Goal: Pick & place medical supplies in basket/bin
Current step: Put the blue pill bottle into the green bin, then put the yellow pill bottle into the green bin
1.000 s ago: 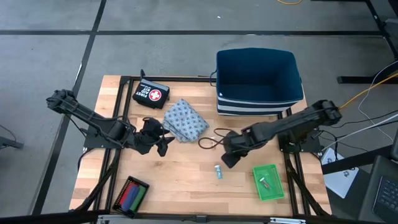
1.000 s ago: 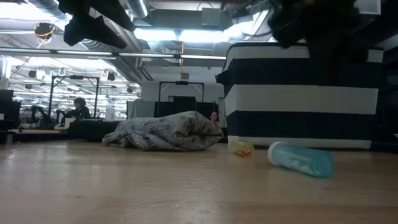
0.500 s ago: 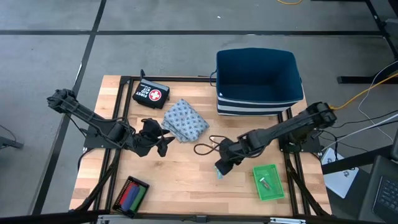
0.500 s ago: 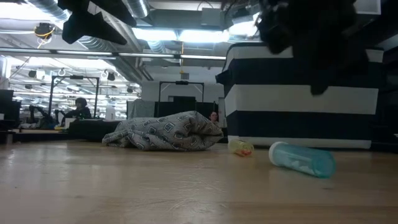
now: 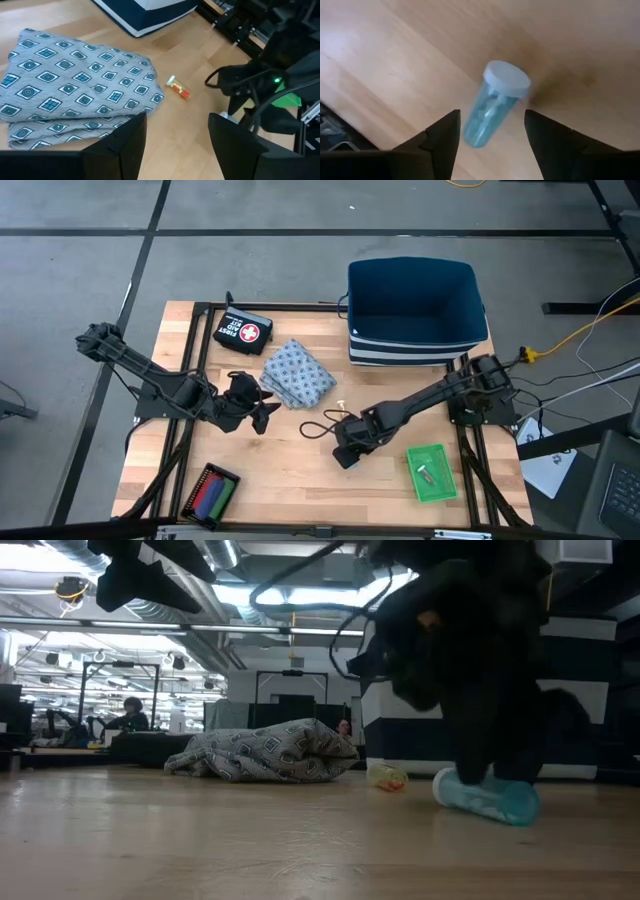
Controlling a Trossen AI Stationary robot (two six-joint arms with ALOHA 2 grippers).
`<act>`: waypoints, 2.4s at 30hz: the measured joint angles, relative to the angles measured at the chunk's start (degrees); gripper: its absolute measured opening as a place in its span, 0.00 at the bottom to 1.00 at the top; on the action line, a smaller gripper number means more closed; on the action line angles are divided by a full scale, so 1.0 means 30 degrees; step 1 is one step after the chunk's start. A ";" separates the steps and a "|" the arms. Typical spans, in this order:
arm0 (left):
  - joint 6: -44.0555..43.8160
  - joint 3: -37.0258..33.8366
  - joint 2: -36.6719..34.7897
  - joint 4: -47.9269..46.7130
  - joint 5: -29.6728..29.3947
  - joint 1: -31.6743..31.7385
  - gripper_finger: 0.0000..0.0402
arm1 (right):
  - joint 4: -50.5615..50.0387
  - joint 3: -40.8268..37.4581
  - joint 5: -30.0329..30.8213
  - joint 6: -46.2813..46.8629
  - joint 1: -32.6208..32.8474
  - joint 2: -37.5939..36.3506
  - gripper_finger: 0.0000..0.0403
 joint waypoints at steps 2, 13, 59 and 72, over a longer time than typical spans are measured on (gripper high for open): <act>0.0004 0.0000 0.0000 0.0004 0.0041 0.0000 0.52 | 0.0510 0.0007 -0.0260 0.0006 0.0000 0.0358 0.54; -0.0124 0.0000 0.0000 0.0004 0.0162 0.0000 0.52 | 0.0546 0.0026 -0.0341 -0.0539 -0.0284 0.0617 0.36; -0.0131 0.0015 0.0007 0.0015 -0.0333 0.0015 0.52 | -1.1601 -0.1880 0.1745 0.7940 0.7721 -1.0182 0.28; -0.0467 0.0015 0.0007 0.0102 -0.0320 0.0015 0.52 | -0.6777 -0.5800 0.0927 0.9958 0.8800 -1.0182 0.40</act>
